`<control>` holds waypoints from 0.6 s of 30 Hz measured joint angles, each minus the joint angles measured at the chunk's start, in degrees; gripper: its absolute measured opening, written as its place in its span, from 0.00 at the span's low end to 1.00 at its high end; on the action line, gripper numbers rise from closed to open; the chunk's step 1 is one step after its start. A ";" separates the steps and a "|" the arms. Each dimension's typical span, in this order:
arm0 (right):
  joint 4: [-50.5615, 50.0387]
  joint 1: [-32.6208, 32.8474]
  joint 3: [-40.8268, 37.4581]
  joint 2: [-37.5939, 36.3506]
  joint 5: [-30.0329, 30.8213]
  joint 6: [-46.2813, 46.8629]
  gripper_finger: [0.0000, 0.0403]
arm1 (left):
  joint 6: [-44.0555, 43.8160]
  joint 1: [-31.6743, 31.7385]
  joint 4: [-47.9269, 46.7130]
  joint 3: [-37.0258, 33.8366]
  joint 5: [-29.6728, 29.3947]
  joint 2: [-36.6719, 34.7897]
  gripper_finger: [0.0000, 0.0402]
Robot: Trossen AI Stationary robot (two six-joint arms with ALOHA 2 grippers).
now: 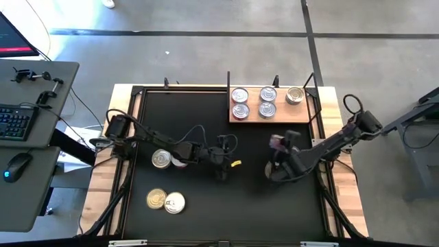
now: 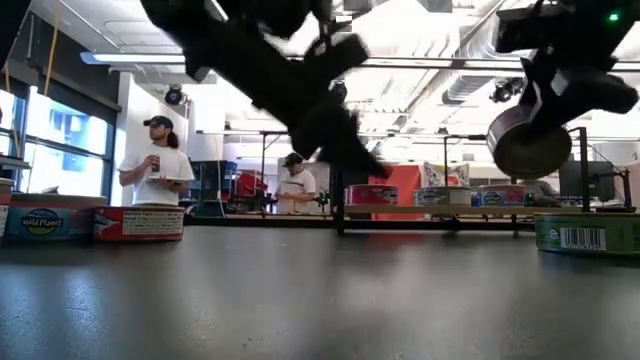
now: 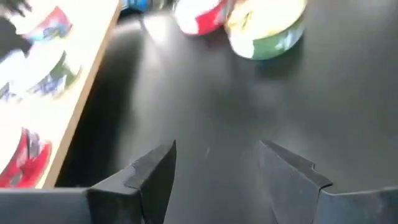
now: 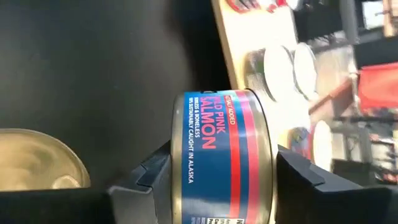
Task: Stack canned seafood by type on shelf
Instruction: Put the blue tuna can on the shelf aligned with the other blue tuna can
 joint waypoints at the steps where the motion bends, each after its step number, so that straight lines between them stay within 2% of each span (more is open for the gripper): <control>1: -1.29 0.01 -0.41 -0.31 0.45 2.22 0.43 | 0.02 0.04 -0.69 -0.28 -0.18 0.23 0.53; 5: -10.14 -2.68 -3.41 -1.14 4.20 10.47 0.43 | -0.65 -0.01 -0.05 -0.42 -0.14 0.43 0.53; 10: -9.75 -10.20 -9.04 -1.02 9.68 14.42 0.43 | -0.80 -0.01 0.90 -0.35 -0.06 0.42 0.53; 13: -5.11 -15.95 -11.23 -0.26 12.54 12.27 0.43 | -0.81 0.01 1.63 -0.27 -0.08 0.38 0.53; 18: 3.56 -24.83 -11.63 -0.35 16.90 1.97 0.43 | -0.79 0.01 1.40 -0.29 -0.04 0.38 0.53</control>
